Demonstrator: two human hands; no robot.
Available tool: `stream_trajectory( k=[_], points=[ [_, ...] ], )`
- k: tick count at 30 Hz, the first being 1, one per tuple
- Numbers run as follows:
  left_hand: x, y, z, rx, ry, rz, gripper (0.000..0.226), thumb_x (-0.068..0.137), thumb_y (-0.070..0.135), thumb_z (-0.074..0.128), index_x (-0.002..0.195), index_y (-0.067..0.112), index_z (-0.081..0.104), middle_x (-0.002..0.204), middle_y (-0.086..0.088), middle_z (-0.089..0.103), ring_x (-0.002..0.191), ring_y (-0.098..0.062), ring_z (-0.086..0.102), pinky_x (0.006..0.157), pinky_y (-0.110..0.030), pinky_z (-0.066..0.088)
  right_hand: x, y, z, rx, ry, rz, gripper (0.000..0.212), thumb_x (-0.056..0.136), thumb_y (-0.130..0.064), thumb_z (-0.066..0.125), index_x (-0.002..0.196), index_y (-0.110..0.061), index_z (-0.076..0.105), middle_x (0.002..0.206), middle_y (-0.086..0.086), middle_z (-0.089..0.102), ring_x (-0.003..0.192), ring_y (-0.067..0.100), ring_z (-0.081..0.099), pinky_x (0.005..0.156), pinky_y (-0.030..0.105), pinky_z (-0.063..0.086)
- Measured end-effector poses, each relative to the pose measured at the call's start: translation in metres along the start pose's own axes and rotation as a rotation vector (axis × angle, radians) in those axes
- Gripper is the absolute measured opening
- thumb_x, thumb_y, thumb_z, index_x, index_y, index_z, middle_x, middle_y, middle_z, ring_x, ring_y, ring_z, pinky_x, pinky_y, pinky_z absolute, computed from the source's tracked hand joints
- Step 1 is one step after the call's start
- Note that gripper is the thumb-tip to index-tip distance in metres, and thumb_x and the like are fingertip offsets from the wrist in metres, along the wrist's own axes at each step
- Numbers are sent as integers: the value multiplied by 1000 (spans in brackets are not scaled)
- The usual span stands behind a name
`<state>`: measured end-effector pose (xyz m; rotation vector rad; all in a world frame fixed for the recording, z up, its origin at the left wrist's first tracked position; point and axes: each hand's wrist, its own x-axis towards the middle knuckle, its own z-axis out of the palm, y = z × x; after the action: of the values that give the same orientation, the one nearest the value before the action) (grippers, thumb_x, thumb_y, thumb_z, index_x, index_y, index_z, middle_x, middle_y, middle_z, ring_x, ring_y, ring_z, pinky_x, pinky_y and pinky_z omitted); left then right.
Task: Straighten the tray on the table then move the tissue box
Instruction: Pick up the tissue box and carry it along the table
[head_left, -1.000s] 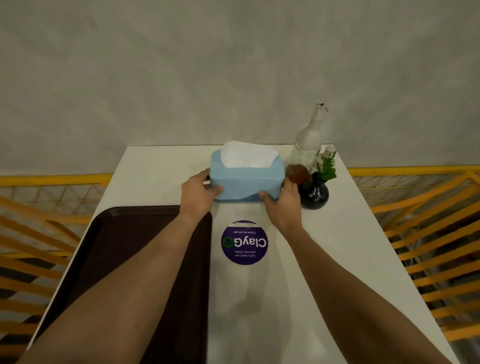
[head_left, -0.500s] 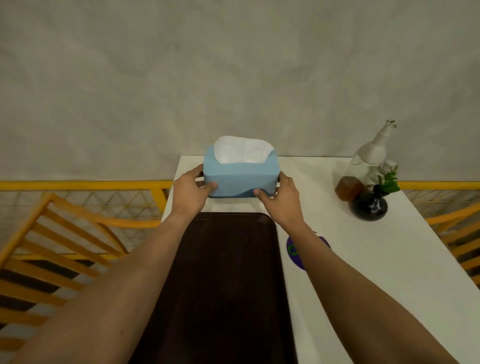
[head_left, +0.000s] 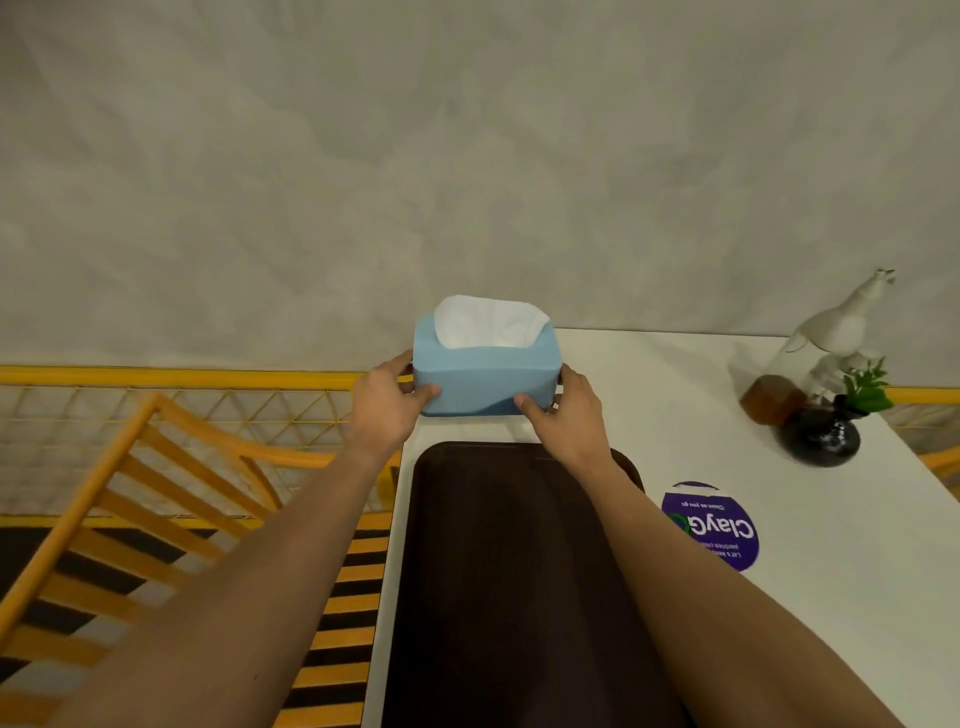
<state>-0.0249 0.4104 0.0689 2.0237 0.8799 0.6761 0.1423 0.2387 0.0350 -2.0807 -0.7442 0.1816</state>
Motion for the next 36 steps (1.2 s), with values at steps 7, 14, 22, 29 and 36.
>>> stream_trajectory(
  k=[7,14,22,29,36],
  points=[
    [4,-17,18,-19,-25,-47,60,87,20,76,144,19,55,125,-2,71,93,-10,68,61,-4,44,9,18,11,-18,-38,45,69,87,-50,74,139,-16,47,131,6,57,117,26,59,100,47,54],
    [22,-39,42,2,-26,-62,67,83,21,81,144,17,54,132,-7,66,110,-24,68,74,-13,48,29,45,26,0,-65,87,65,88,-49,73,139,-17,48,131,5,58,117,26,60,99,47,54],
    [63,-53,62,16,-51,-141,87,67,27,92,142,18,49,131,-3,65,121,-27,59,79,-27,42,72,53,36,-21,-125,24,67,85,-52,74,138,-19,50,124,2,59,110,23,61,93,40,54],
    [98,-66,70,104,-83,-134,81,73,28,89,141,12,48,129,-10,66,118,-33,60,85,-38,49,102,61,43,-54,-156,-12,60,89,-50,72,137,-20,52,113,-7,50,101,14,53,84,30,44],
    [128,-71,77,181,-98,-121,66,74,28,88,127,6,57,121,-14,69,110,-36,63,85,-43,54,133,64,49,-106,-183,-60,50,91,-40,72,130,-13,55,106,-1,53,102,25,57,85,38,48]
  ],
)
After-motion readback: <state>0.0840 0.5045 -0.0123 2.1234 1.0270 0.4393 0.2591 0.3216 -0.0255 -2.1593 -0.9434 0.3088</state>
